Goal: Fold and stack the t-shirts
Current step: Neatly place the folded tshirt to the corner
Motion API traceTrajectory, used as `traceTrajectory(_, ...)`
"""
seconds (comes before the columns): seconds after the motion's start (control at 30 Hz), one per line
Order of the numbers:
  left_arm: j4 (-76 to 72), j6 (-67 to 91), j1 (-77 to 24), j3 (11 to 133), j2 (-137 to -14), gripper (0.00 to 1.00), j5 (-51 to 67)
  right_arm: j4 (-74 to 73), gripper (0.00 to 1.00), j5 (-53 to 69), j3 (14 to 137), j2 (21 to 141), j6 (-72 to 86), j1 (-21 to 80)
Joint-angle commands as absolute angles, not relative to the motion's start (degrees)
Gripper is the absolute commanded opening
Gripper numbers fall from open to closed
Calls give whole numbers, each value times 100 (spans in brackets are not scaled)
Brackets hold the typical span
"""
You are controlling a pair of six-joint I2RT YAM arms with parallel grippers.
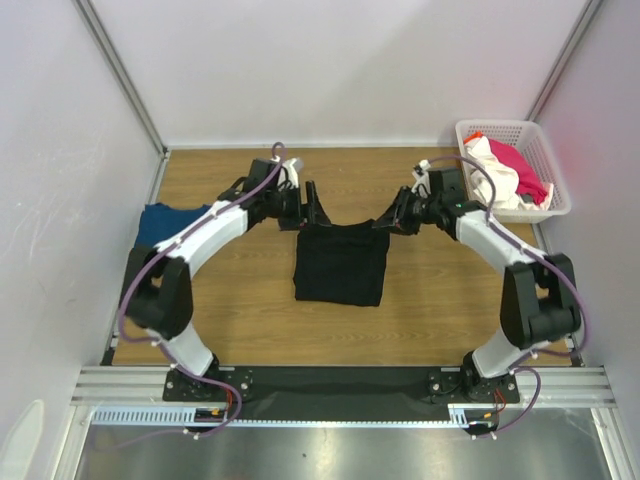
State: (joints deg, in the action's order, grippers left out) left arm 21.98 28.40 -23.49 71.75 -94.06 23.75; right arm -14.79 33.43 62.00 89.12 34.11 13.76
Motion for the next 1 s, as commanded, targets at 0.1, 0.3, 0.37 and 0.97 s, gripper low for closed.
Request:
traceTrajectory(0.1, 2355, 2566, -2233, 8085, -10282, 78, 3823, -1581, 27, 4517, 7224, 9966, 3297, 1477)
traceTrajectory(0.3, 2101, 2742, -2180, 8069, -10722, 78, 4307, -1793, 31, 4790, 7392, 10546, 2866, 1494)
traceTrajectory(0.37, 1900, 2829, -2180, 7858, -10731, 78, 4307, -1986, 32, 4799, 7435, 10617, 2560, 1520)
traceTrajectory(0.97, 63, 3278, -2171, 6231, -10344, 86, 3604, -572, 45, 3745, 6461, 10749, 2364, 1865)
